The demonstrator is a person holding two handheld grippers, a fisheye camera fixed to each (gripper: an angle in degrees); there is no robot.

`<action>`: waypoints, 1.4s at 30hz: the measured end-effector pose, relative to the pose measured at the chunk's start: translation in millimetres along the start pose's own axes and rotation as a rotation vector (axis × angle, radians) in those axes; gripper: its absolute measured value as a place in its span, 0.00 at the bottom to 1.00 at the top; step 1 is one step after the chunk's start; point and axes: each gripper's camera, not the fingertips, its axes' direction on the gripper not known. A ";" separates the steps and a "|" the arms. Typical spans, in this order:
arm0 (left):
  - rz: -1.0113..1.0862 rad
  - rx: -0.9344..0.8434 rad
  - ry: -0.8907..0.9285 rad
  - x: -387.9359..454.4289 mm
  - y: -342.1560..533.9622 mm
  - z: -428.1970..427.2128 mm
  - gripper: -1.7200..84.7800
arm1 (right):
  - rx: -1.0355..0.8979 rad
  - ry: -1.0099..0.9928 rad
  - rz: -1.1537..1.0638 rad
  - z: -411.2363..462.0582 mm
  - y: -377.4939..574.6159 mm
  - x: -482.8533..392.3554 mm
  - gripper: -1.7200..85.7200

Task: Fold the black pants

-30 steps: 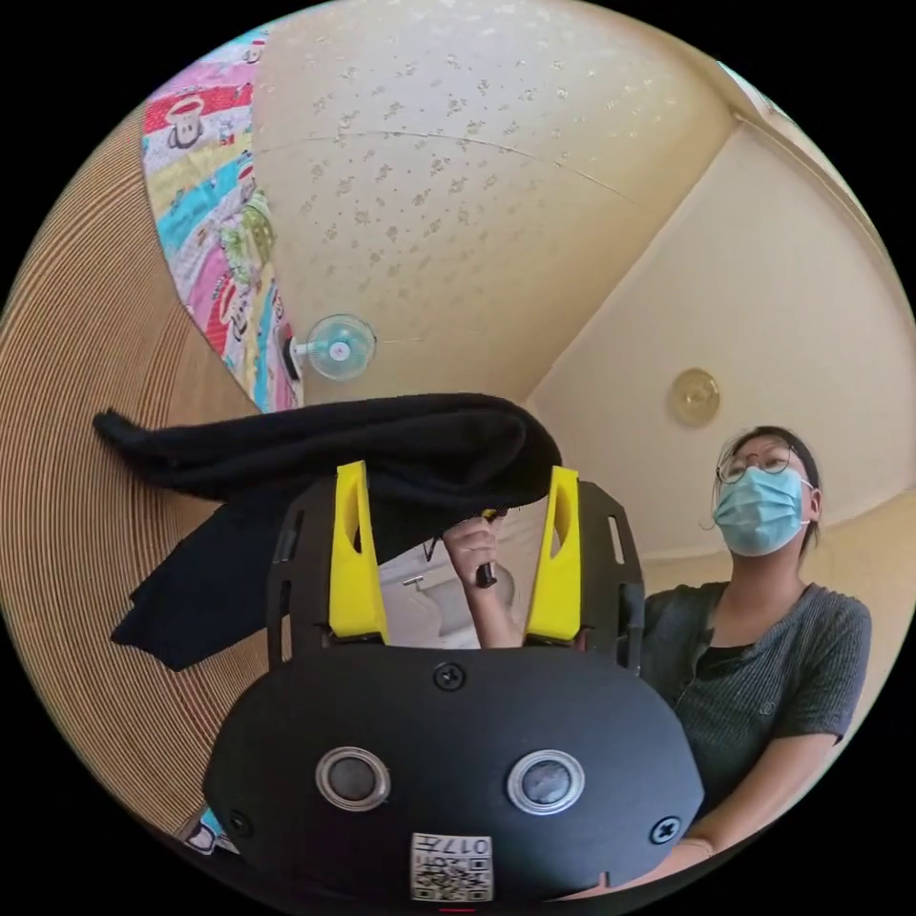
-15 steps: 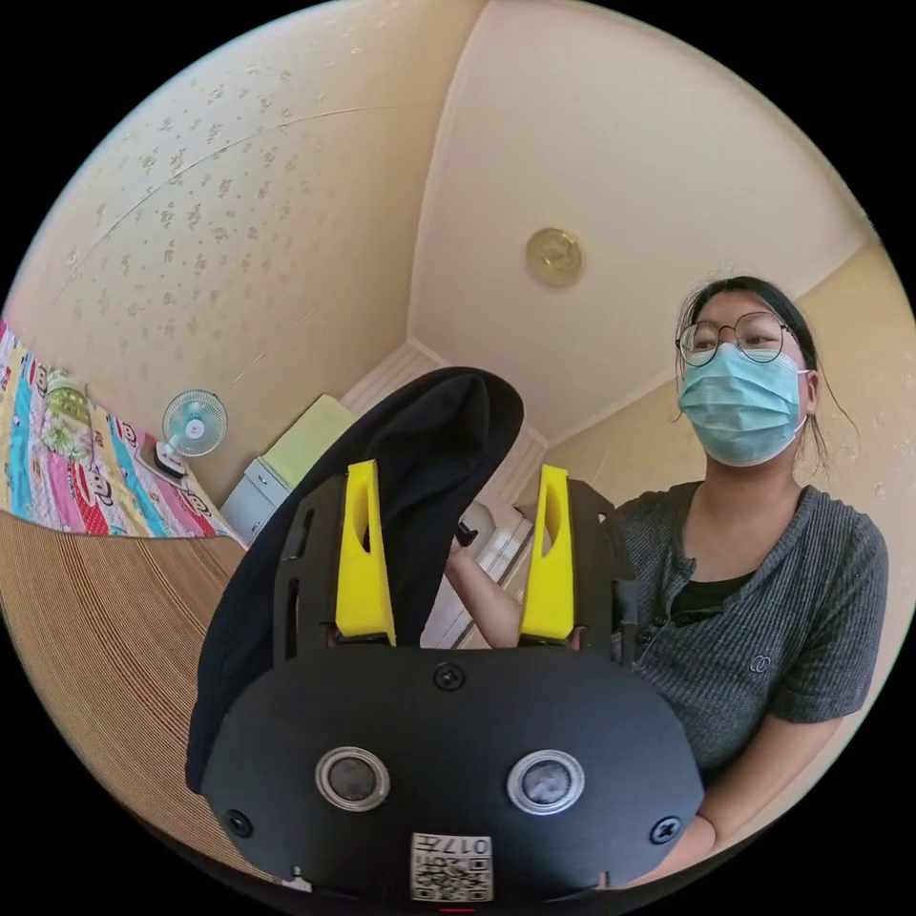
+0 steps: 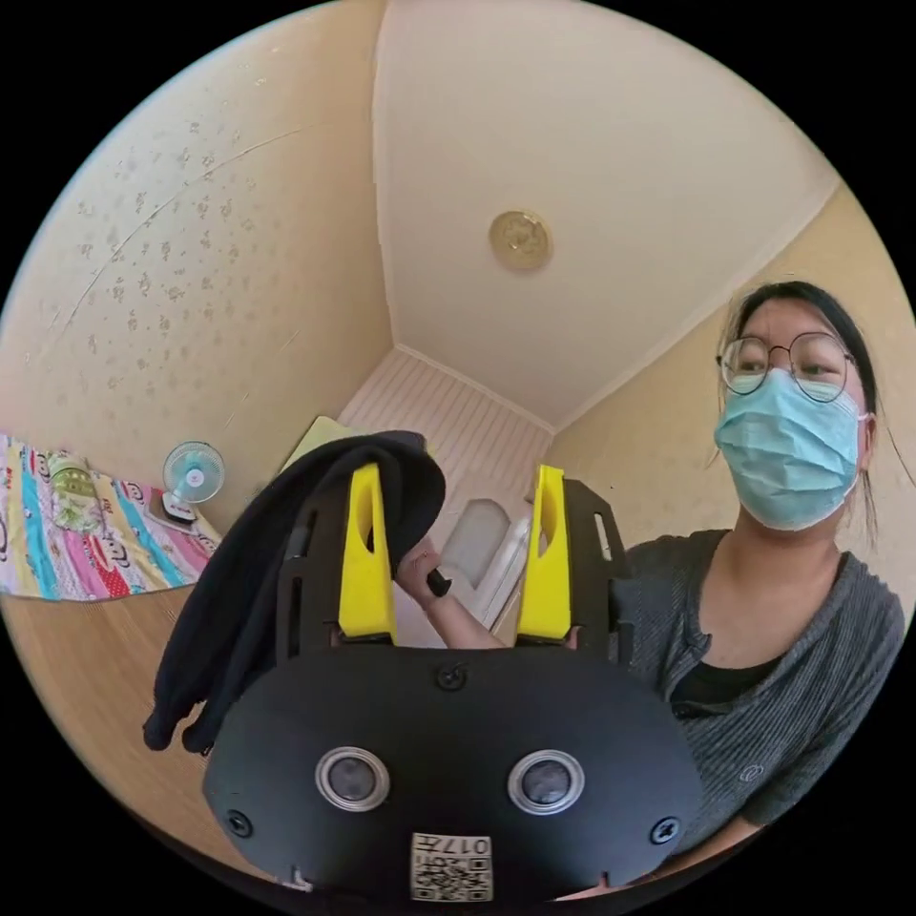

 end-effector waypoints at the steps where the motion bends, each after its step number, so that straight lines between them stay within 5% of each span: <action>1: -0.019 -0.051 -0.083 -4.2 -6.7 4.9 0.20 | -0.004 0.020 -0.006 0.1 1.4 -3.2 0.05; 5: -0.058 -0.118 -0.051 -37.8 -23.2 16.6 0.07 | -0.067 0.210 -0.089 5.9 6.1 -36.0 0.05; 14: 0.049 -0.309 0.292 -39.0 -33.3 67.3 0.07 | -0.310 0.405 -0.384 51.1 26.0 -125.0 0.04; 19: -0.037 -0.319 0.155 -75.3 -25.3 91.0 0.07 | -0.296 0.612 -0.404 52.7 22.7 -128.6 0.04; 24: -0.399 -0.352 -0.046 -235.8 20.5 123.3 0.07 | -0.295 0.961 -0.032 -14.7 -8.3 4.7 0.04; 32: -0.655 -0.544 -0.354 -526.0 164.9 145.5 0.07 | -0.205 1.083 0.441 -135.0 37.2 246.1 0.05; 37: -0.785 -0.711 -0.408 -541.1 294.2 121.3 0.08 | -0.261 1.157 0.582 -133.6 176.4 276.0 0.05; 42: -1.014 -0.766 -0.449 -520.4 416.4 65.4 0.15 | -0.288 1.220 0.994 -159.9 351.3 270.1 0.06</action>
